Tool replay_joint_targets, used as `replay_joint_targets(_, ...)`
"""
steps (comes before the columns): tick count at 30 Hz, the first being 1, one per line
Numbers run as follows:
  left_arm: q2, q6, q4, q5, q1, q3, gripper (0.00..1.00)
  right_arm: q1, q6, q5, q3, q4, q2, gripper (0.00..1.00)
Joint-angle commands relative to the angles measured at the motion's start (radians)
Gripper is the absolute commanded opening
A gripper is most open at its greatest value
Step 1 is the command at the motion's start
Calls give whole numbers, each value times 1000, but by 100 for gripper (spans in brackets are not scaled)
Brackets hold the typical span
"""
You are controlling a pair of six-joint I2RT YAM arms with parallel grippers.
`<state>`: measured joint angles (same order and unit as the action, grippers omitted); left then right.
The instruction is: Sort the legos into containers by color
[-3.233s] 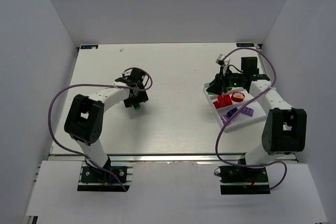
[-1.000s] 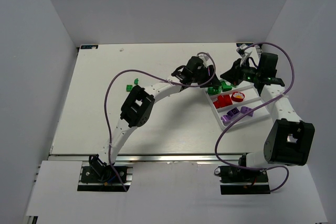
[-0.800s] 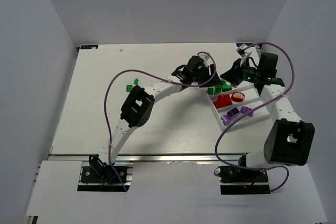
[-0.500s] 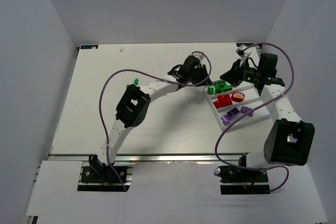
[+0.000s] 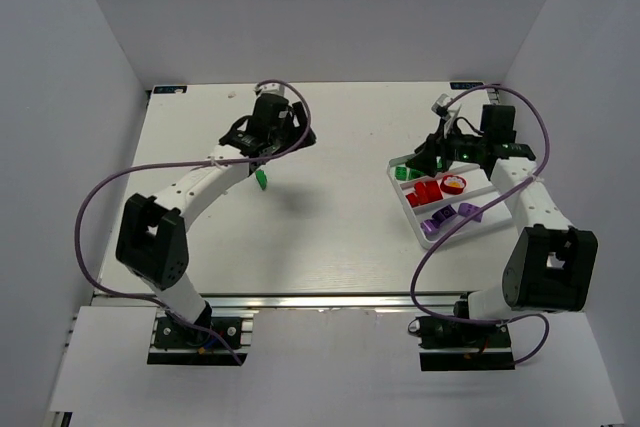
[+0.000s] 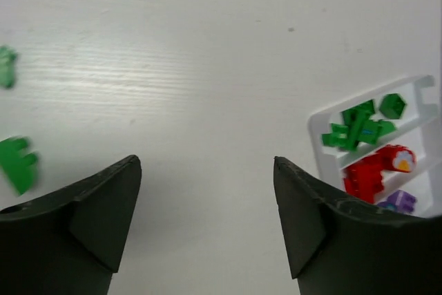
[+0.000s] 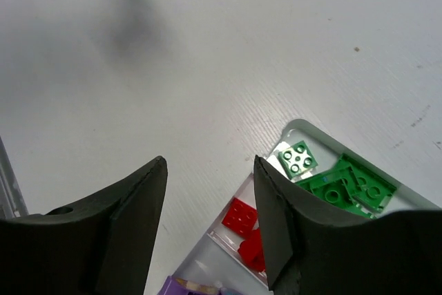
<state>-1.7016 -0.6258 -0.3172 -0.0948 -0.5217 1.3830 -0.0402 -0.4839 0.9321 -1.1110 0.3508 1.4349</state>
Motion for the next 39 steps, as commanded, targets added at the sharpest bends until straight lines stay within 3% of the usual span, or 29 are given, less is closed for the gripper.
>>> replay_joint_targets(1, 66, 5, -146, -123, 32, -77, 88, 39, -79, -21, -41, 70, 24, 59)
replay_joint_targets(6, 62, -44, -284, -224, 103, -99, 92, 106, -42, -70, -47, 66, 61, 59)
replay_joint_targets(11, -21, -52, -345, -287, 140, -70, 84, 132, -28, -104, -47, 70, 82, 59)
replay_joint_targets(29, -271, 1, -270, -258, 157, 39, 68, 138, -18, -121, -41, 68, 94, 58)
replay_joint_targets(34, -282, 9, -258, -237, 158, 45, 49, 137, -22, -124, -44, 70, 96, 58)
replay_joint_targets(39, -234, 8, -215, -149, 158, 22, 23, 137, -13, -124, -43, 70, 96, 58)
